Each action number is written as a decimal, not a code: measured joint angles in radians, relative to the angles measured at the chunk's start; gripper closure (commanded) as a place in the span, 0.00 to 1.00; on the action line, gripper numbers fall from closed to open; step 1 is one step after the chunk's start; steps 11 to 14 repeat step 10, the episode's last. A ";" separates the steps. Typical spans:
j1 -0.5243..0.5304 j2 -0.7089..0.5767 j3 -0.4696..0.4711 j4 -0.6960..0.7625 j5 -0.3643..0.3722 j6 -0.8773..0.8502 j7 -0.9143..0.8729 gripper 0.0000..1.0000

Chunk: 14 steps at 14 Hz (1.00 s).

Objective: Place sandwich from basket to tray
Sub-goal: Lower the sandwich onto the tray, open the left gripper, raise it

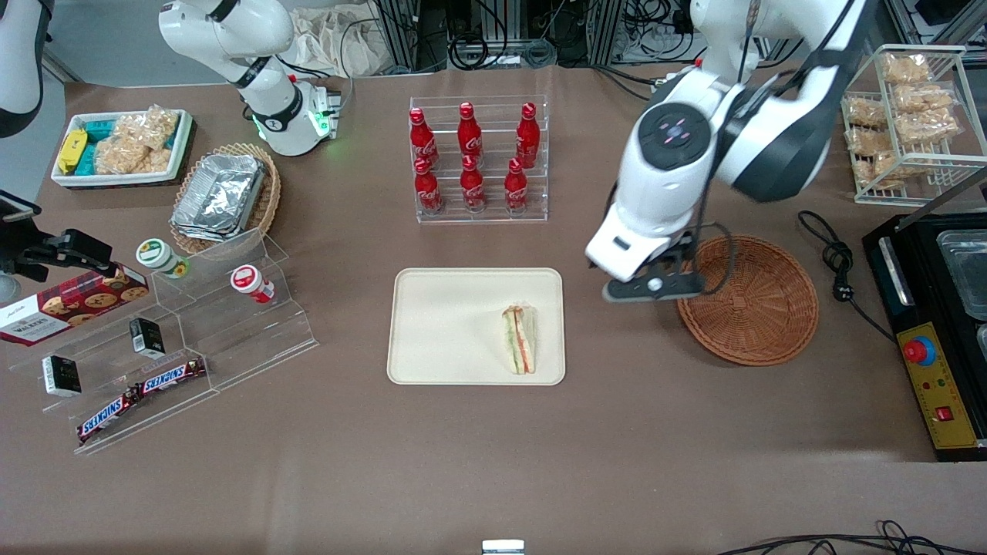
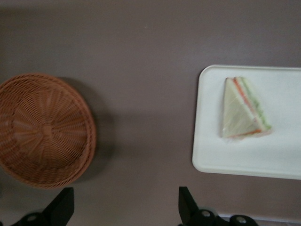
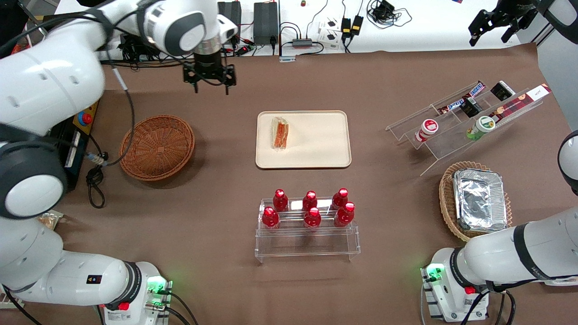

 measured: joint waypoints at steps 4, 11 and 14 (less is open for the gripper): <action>0.200 -0.141 0.012 -0.040 -0.111 -0.097 0.137 0.00; 0.422 -0.127 0.019 0.069 -0.128 -0.182 0.252 0.00; 0.422 -0.127 0.019 0.069 -0.128 -0.182 0.252 0.00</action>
